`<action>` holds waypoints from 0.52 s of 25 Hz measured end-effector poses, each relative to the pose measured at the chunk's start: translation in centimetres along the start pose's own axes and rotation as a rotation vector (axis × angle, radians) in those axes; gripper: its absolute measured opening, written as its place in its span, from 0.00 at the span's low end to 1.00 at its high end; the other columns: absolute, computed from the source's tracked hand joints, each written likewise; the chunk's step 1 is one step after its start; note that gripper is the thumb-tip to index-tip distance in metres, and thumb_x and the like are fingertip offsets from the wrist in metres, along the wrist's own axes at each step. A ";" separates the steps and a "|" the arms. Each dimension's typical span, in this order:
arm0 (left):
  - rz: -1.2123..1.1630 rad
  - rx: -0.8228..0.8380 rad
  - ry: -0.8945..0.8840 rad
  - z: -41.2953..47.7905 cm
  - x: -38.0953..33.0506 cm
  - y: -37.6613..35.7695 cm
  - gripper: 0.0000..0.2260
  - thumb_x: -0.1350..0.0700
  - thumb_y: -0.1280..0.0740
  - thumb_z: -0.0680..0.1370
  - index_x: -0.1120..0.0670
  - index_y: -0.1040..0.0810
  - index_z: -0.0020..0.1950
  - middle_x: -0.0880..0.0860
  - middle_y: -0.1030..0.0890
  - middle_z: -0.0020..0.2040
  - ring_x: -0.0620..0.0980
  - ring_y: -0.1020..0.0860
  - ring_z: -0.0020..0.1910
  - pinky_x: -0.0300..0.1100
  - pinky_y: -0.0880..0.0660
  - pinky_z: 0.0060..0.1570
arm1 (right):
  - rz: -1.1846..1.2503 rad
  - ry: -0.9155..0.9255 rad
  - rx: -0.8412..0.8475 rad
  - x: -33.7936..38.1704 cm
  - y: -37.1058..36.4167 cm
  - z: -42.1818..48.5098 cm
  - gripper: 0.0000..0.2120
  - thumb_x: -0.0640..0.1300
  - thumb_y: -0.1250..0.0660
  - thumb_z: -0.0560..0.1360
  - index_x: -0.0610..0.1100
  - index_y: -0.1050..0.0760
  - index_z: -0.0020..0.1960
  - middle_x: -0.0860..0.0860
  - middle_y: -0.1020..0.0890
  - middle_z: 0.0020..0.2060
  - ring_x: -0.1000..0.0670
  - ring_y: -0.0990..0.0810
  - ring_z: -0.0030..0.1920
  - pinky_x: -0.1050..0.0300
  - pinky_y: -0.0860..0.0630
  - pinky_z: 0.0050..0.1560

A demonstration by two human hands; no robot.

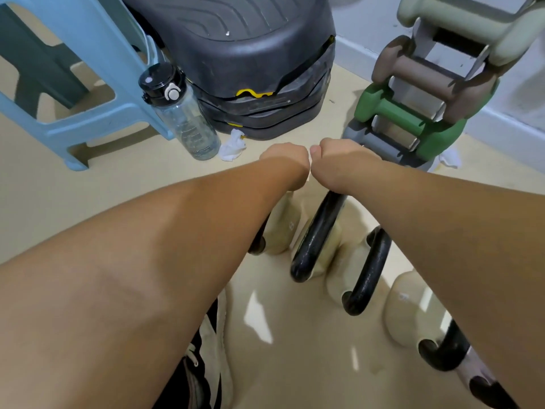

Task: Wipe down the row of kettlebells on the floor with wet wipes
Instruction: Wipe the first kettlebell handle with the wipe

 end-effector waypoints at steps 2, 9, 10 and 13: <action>-0.006 -0.027 0.006 -0.3 -0.1 0.0 0.14 0.62 0.36 0.77 0.56 0.24 0.63 0.53 0.24 0.51 0.56 0.26 0.50 0.47 0.29 0.45 | -0.027 -0.005 0.020 -0.3 -0.5 -0.4 0.19 0.49 0.53 0.83 0.42 0.32 0.66 0.41 0.27 0.65 0.39 0.29 0.64 0.44 0.32 0.64; -0.163 -0.535 -0.228 -12.8 2.3 -6.2 0.32 0.64 0.38 0.77 0.60 0.40 0.81 0.65 0.48 0.81 0.64 0.48 0.81 0.58 0.42 0.78 | 0.000 0.115 0.124 3.3 -1.9 -0.7 0.13 0.45 0.48 0.82 0.45 0.29 0.60 0.42 0.26 0.63 0.41 0.27 0.60 0.51 0.30 0.56; -0.088 -0.539 -0.251 -14.3 2.2 -7.4 0.31 0.62 0.40 0.78 0.61 0.41 0.81 0.66 0.52 0.82 0.64 0.52 0.81 0.58 0.47 0.79 | 0.024 0.128 0.125 3.9 -2.3 -0.4 0.09 0.45 0.47 0.81 0.46 0.29 0.56 0.42 0.25 0.61 0.42 0.27 0.56 0.52 0.30 0.52; 0.086 -0.564 -0.319 -15.1 1.1 -7.1 0.27 0.53 0.42 0.82 0.62 0.38 0.79 0.70 0.41 0.78 0.68 0.47 0.80 0.57 0.48 0.79 | 0.072 0.144 0.155 4.4 -3.3 0.2 0.08 0.43 0.44 0.78 0.44 0.29 0.53 0.43 0.23 0.59 0.43 0.28 0.52 0.54 0.31 0.49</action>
Point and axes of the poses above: each hand's wrist, its own z-axis towards the middle knuckle, its own y-axis out of the back of the hand, x = y × z, the point moved 10 cm from there along z, towards the middle knuckle
